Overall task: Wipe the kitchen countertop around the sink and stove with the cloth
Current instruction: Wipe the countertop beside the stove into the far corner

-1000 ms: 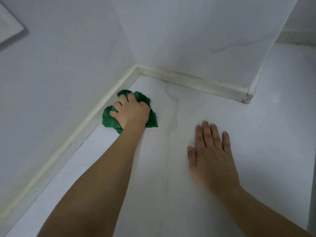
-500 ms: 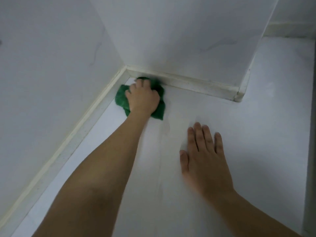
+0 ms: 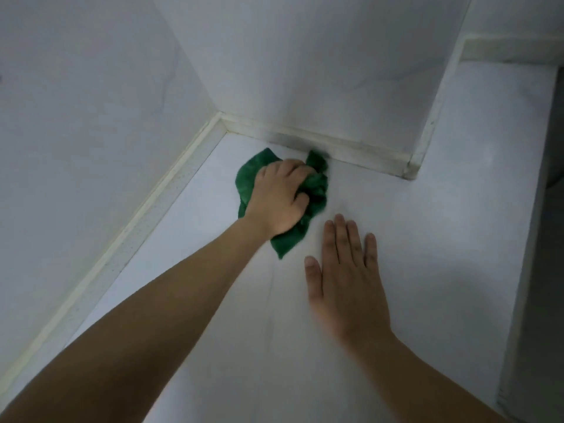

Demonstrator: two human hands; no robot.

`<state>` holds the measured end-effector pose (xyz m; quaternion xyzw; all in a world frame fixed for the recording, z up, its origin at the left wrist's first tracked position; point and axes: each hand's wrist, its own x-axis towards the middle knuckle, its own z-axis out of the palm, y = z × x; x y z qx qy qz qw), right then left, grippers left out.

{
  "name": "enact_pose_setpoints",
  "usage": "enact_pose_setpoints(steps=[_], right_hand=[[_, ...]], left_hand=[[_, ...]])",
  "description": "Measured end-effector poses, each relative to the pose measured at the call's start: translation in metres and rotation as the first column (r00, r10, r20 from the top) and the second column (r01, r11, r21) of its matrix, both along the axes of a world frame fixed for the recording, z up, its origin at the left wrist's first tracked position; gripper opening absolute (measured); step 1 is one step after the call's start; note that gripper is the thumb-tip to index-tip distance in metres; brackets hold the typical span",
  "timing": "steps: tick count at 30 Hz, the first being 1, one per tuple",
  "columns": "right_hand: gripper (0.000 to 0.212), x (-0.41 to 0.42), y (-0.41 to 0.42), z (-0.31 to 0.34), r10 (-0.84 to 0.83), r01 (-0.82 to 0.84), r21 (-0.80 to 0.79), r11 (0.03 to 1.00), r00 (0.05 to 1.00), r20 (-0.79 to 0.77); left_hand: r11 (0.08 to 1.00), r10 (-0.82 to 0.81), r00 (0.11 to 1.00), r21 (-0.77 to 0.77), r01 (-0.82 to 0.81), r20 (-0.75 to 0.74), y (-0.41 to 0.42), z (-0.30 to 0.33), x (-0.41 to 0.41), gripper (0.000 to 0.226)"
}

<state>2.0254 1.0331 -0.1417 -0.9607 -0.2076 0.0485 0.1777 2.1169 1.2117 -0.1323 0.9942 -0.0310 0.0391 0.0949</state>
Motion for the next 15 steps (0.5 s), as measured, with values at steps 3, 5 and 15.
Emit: enact_pose_setpoints(steps=[3,5,15], right_hand=[[0.072,0.000,-0.002,0.003,0.015,-0.013,0.063,0.998,0.999,-0.033],[0.072,0.000,-0.003,0.003,0.000,0.003,0.111,0.994,0.999,-0.033],[0.065,-0.006,-0.049,0.020,-0.255,0.238,0.275,0.931,0.967,0.025]], left_hand=[[0.968,-0.247,0.968,-0.028,0.248,0.035,0.001,-0.006,-0.052,0.052],[0.990,-0.134,0.990,-0.036,0.135,0.038,0.005,-0.007,-0.052,0.052],[0.987,0.162,0.987,0.012,-0.162,-0.011,-0.032,0.001,-0.112,0.056]])
